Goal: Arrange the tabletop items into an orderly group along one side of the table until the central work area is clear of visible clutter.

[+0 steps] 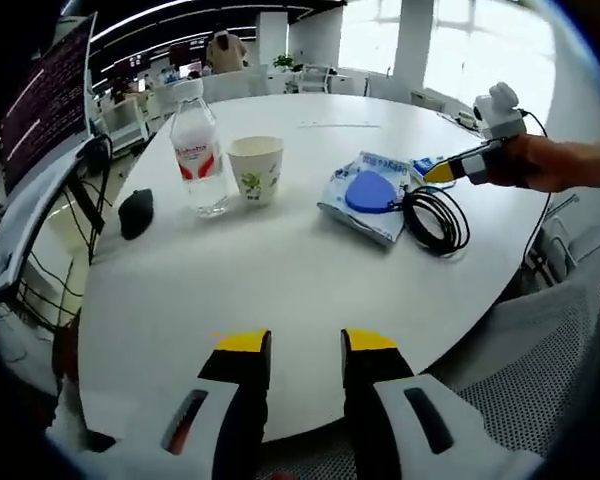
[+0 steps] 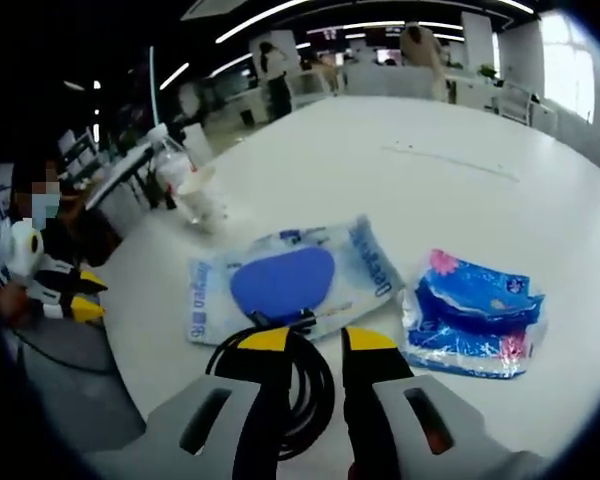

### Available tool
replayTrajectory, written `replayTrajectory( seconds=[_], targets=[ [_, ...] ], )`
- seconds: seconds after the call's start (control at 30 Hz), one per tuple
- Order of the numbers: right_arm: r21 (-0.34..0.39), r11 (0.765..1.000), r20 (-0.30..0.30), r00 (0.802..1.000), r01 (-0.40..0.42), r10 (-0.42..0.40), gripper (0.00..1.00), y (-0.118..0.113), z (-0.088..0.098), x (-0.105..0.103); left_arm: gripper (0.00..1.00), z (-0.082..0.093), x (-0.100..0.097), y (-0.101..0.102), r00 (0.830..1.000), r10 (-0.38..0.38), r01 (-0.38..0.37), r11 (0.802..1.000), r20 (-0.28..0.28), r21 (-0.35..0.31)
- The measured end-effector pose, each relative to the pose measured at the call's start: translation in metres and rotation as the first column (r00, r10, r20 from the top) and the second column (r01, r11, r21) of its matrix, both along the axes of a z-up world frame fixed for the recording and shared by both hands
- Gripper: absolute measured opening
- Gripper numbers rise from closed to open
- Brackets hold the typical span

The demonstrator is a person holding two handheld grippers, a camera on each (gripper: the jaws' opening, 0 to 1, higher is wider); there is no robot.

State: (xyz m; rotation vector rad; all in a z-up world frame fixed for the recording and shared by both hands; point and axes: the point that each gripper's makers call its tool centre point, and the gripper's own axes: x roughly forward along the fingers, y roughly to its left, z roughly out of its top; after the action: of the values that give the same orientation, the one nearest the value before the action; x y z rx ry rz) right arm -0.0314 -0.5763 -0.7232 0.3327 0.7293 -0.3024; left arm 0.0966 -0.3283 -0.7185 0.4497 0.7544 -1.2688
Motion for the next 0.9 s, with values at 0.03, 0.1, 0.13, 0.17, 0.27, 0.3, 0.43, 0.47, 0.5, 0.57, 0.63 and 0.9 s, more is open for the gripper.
replayTrajectory(
  seconds=[0.03, 0.1, 0.13, 0.17, 0.27, 0.3, 0.43, 0.47, 0.5, 0.57, 0.63, 0.9],
  targets=[
    [0.001, 1.0, 0.001, 1.0, -0.004, 0.004, 0.17, 0.0, 0.0, 0.001, 0.26, 0.0, -0.001, -0.005, 1.0, 0.007, -0.007, 1.0, -0.012, -0.006],
    [0.002, 1.0, 0.003, 1.0, -0.008, 0.008, 0.17, 0.0, 0.001, 0.003, 0.26, -0.001, -0.003, -0.012, 1.0, 0.011, -0.011, 1.0, -0.025, -0.012],
    [0.001, 1.0, 0.002, 1.0, -0.011, 0.011, 0.17, -0.002, 0.001, 0.004, 0.26, -0.001, -0.005, -0.018, 0.999, 0.02, -0.021, 1.0, -0.048, -0.022],
    [0.001, 1.0, 0.003, 1.0, -0.013, 0.013, 0.17, -0.002, 0.002, 0.005, 0.26, 0.0, -0.006, -0.022, 0.998, 0.028, -0.03, 0.999, -0.064, -0.028],
    [0.001, 1.0, 0.01, 1.0, -0.014, 0.014, 0.17, -0.006, 0.004, 0.008, 0.26, -0.001, -0.01, -0.034, 0.992, 0.055, -0.061, 0.997, -0.117, -0.043],
    [0.001, 1.0, 0.011, 1.0, -0.013, 0.013, 0.17, -0.008, 0.004, 0.008, 0.26, -0.002, -0.01, -0.036, 0.991, 0.057, -0.063, 0.997, -0.121, -0.044],
    [0.001, 1.0, 0.012, 1.0, -0.01, 0.01, 0.17, -0.014, 0.004, 0.012, 0.26, -0.006, -0.015, -0.051, 0.988, 0.056, -0.062, 0.997, -0.142, -0.042],
    [0.0, 1.0, 0.011, 1.0, -0.01, 0.01, 0.17, -0.015, 0.004, 0.012, 0.25, -0.007, -0.017, -0.056, 0.986, 0.058, -0.065, 0.997, -0.157, -0.041],
    [-0.004, 1.0, 0.009, 1.0, -0.009, 0.009, 0.17, -0.018, 0.004, 0.013, 0.25, -0.007, -0.018, -0.057, 0.985, 0.059, -0.067, 0.997, -0.164, -0.042],
    [-0.01, 1.0, 0.013, 1.0, -0.005, 0.005, 0.17, -0.025, 0.005, 0.017, 0.25, -0.008, -0.019, -0.067, 0.978, 0.076, -0.087, 0.995, -0.195, -0.047],
    [-0.013, 1.0, 0.009, 1.0, -0.007, 0.007, 0.17, -0.032, 0.004, 0.021, 0.24, -0.01, -0.019, -0.076, 0.973, 0.089, -0.1, 0.994, -0.215, -0.045],
    [-0.019, 1.0, -0.014, 1.0, 0.005, -0.006, 0.17, -0.063, -0.005, 0.03, 0.24, -0.01, -0.025, -0.108, 0.972, 0.055, -0.067, 0.997, -0.227, -0.046]
  ],
)
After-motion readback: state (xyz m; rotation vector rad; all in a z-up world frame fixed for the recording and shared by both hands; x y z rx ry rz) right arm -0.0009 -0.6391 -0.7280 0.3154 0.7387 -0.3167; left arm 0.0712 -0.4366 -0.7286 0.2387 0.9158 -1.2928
